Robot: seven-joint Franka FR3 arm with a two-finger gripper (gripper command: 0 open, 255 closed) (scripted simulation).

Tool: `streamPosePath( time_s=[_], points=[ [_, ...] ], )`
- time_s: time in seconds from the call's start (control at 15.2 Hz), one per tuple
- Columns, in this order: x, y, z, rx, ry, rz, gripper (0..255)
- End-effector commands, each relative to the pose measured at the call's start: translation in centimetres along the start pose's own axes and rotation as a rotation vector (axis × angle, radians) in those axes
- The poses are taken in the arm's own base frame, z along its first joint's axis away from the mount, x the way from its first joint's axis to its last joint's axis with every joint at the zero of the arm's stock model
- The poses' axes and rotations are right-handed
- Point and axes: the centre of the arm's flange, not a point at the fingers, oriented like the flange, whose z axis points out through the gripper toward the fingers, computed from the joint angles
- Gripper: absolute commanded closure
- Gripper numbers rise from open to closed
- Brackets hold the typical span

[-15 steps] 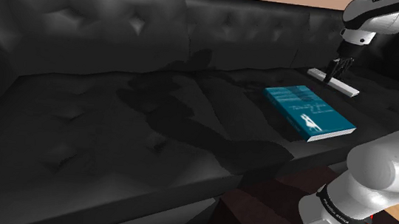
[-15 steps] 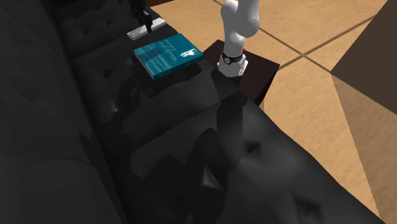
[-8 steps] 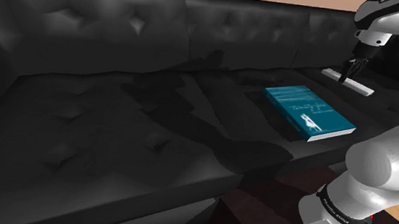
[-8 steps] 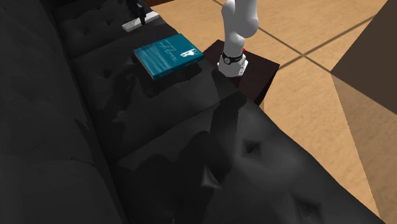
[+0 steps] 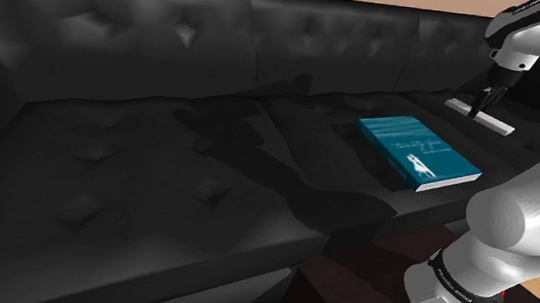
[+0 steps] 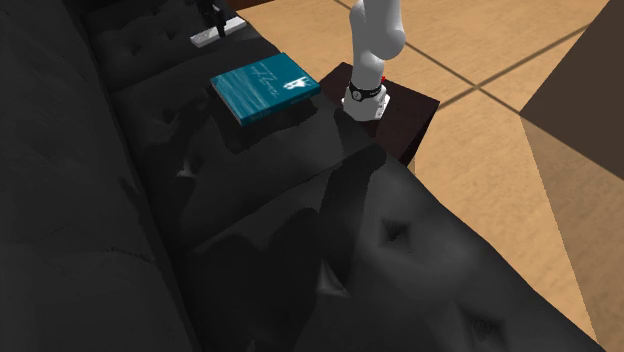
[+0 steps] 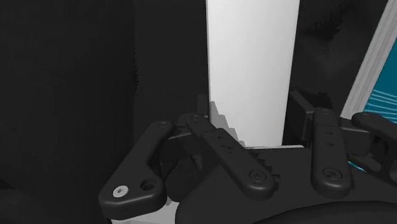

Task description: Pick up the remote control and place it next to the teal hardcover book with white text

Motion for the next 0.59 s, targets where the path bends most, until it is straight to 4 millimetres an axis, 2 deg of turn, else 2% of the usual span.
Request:
streamPosePath(
  time_s=[0.0, 0.53],
  points=[
    [0.0, 0.1, 1.1, -0.001, 0.001, 0.000, 255],
    [0.3, 0.1, 5.3, -0.001, 0.001, 0.000, 255]
  ],
)
